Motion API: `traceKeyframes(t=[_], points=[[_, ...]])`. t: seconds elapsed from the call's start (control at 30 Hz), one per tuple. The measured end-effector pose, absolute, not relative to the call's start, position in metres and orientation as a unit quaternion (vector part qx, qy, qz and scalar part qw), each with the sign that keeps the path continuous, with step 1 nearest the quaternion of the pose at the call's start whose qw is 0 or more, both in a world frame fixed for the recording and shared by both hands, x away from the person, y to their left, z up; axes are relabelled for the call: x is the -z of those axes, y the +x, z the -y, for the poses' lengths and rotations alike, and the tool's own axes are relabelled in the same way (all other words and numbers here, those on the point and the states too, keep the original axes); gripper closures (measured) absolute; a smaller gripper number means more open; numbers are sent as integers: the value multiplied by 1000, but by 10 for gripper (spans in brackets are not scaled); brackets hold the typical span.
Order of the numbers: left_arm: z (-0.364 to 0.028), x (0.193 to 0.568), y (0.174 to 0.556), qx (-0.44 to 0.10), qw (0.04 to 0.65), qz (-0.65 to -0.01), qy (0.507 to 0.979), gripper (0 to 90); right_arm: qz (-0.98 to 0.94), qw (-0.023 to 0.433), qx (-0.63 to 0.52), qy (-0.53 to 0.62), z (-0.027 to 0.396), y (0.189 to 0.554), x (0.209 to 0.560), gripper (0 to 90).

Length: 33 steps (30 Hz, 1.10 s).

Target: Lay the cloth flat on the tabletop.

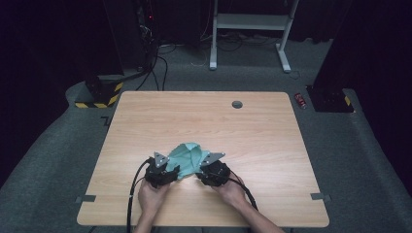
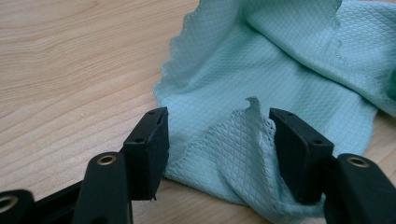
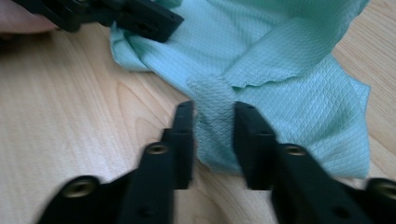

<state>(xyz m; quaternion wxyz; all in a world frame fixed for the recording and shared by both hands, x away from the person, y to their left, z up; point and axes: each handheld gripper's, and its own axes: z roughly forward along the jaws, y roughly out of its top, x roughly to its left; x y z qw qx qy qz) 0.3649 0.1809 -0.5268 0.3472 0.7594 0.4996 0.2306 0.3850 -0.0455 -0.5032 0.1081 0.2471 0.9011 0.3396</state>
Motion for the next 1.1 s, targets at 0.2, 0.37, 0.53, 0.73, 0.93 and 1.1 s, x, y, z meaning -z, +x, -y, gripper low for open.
traceKeyframes(t=[0.2,0.37,0.53,0.73,0.93,1.1], points=[[-181,527,365,-230,347,-500,759,394,-889,121,-354,264,59,388,496,900],[-181,527,365,-230,347,-500,759,394,-884,114,-363,270,69,388,492,664],[-181,527,365,-230,347,-500,759,394,-891,116,-351,264,60,388,498,546],[-181,527,365,-230,347,-500,759,394,-901,101,-337,253,46,391,506,778],[-181,527,365,-231,347,-500,759,394,-892,94,-362,254,57,389,497,900],[-181,527,365,-231,348,-500,759,394,-883,106,-368,271,79,390,489,826]])
